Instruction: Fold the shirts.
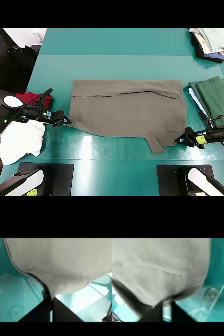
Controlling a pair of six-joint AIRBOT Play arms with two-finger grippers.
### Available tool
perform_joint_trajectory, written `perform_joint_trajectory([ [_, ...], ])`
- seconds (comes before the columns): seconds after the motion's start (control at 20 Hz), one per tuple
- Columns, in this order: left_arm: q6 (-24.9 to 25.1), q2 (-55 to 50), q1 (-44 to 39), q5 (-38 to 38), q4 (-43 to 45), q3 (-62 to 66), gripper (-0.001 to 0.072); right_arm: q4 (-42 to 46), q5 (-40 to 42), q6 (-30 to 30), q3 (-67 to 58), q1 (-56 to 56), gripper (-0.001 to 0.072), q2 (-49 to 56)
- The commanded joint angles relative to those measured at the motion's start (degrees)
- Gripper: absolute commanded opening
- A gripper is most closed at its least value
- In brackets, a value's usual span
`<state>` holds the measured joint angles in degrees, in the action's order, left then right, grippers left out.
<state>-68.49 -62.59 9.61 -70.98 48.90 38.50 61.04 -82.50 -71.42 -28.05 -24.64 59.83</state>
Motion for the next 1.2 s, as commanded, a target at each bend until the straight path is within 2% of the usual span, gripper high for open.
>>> perform_joint_trajectory([
  [0.0, 0.0, 0.04, 0.02, -0.92, 1.38, 0.04, 0.0023, -0.22, -0.66, 1.92, -0.15, -0.11, 0.0019, -2.45],
  [0.2, -0.02, 0.26, 0.02, -4.94, 2.34, 0.02, 0.0022, 9.6, -4.94, 0.11, -0.24, -0.11, 0.0018, -12.26],
  [0.35, -2.08, 7.15, 0.02, -7.54, 6.05, -2.01, 0.0022, 16.46, -8.66, -1.53, -0.24, -0.11, 0.0018, -20.22],
  [0.5, -7.04, 17.46, 0.02, -12.68, 7.54, -3.15, 0.0022, 17.49, -10.21, -2.25, -1.22, -0.09, 0.0017, -26.91],
  [0.6, -9.6, 21.35, 0.02, -13.38, 6.56, -1.73, 0.0022, 14.69, -8.98, -2.56, -5.25, -0.11, 0.0017, -28.37],
  [0.7, -9.79, 21.24, 0.02, -11.5, 5.75, 0.94, 0.0022, 10.71, -7.54, -2.54, -11.5, -0.09, 0.0017, -26.34],
  [0.85, -9.42, 16.98, 0.02, -4.83, 5.73, 4.98, 0.0022, 6.23, -2.84, -2.51, -20.02, 1.81, 0.0017, -19.02],
  [1.15, -7.5, -1.95, 0.02, 5.73, 4.5, 13.75, 0.0023, 8.44, 9.33, -4.13, -32.92, 17.68, 0.0017, -0.02],
])
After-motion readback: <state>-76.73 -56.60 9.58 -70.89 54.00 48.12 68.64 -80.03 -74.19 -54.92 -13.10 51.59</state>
